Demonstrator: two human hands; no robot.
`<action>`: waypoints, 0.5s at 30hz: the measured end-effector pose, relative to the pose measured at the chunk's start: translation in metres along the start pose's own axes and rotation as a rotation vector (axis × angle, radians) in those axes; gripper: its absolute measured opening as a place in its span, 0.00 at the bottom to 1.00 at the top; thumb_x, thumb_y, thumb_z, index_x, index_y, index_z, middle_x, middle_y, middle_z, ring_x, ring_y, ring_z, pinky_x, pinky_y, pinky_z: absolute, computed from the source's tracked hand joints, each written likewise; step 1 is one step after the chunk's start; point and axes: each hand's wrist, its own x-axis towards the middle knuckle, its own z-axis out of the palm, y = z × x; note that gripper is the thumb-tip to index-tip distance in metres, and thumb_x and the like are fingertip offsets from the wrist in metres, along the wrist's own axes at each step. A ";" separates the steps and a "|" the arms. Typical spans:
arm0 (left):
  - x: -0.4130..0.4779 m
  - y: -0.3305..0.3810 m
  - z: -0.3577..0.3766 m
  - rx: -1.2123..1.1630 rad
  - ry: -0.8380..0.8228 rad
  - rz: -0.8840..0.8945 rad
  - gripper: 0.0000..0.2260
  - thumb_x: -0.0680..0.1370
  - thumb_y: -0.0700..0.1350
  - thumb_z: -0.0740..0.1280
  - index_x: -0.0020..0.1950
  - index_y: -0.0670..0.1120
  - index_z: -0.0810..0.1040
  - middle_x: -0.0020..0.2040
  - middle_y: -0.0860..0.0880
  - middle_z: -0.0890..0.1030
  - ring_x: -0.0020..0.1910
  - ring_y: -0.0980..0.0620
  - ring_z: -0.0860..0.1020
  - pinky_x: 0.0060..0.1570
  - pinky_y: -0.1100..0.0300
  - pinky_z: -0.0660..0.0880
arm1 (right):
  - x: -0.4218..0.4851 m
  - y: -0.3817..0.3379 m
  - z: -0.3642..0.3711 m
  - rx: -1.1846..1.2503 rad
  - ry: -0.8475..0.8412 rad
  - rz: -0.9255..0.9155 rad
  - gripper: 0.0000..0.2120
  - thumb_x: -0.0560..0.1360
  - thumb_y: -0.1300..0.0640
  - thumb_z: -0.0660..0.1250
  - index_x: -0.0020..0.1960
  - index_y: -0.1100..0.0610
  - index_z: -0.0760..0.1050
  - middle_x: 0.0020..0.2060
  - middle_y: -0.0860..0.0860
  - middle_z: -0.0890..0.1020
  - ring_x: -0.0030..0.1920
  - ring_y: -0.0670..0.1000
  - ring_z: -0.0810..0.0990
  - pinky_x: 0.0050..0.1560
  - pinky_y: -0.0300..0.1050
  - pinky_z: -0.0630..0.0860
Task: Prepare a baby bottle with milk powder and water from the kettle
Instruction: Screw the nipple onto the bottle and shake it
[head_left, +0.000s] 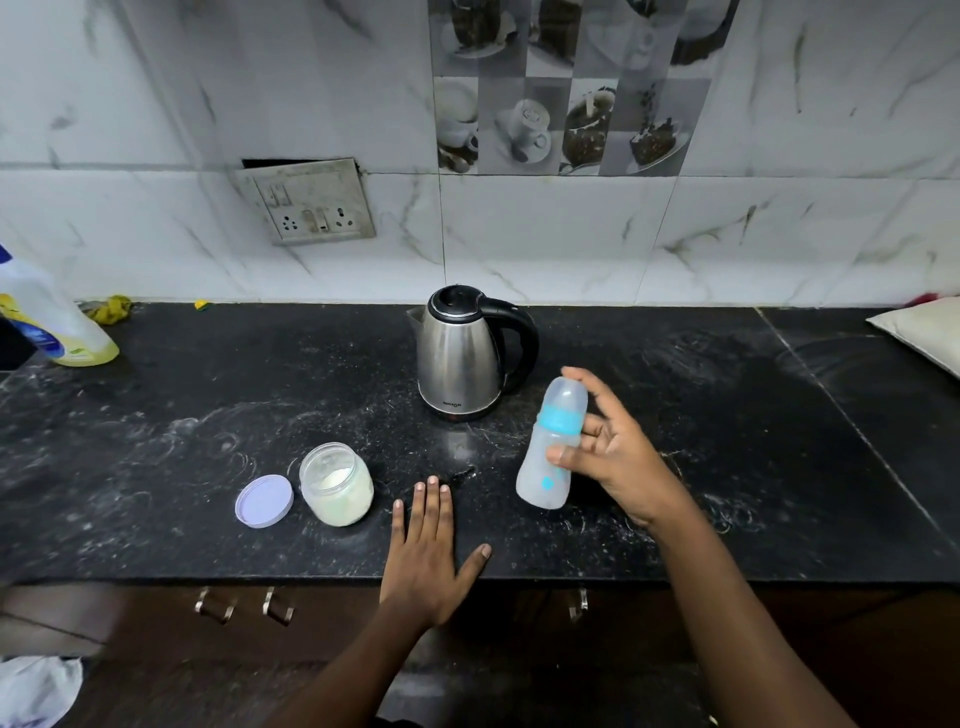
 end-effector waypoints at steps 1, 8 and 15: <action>0.000 0.000 0.000 -0.002 -0.002 -0.002 0.45 0.84 0.72 0.48 0.87 0.38 0.53 0.88 0.40 0.51 0.87 0.40 0.47 0.82 0.43 0.35 | 0.000 0.001 0.000 0.016 0.033 -0.009 0.42 0.71 0.68 0.79 0.76 0.41 0.69 0.59 0.57 0.85 0.58 0.56 0.85 0.58 0.53 0.83; 0.002 -0.003 0.004 -0.009 -0.074 -0.011 0.45 0.81 0.75 0.37 0.86 0.43 0.34 0.87 0.45 0.34 0.85 0.45 0.29 0.83 0.41 0.32 | -0.002 -0.002 0.001 0.036 0.051 -0.010 0.42 0.71 0.67 0.79 0.77 0.41 0.69 0.60 0.58 0.85 0.58 0.56 0.85 0.58 0.54 0.83; 0.003 -0.003 0.005 -0.014 -0.078 -0.019 0.45 0.81 0.75 0.39 0.86 0.44 0.34 0.86 0.46 0.32 0.83 0.45 0.27 0.82 0.42 0.31 | -0.003 -0.003 0.007 0.045 0.055 -0.017 0.42 0.70 0.67 0.79 0.76 0.40 0.70 0.58 0.55 0.86 0.58 0.54 0.85 0.57 0.51 0.83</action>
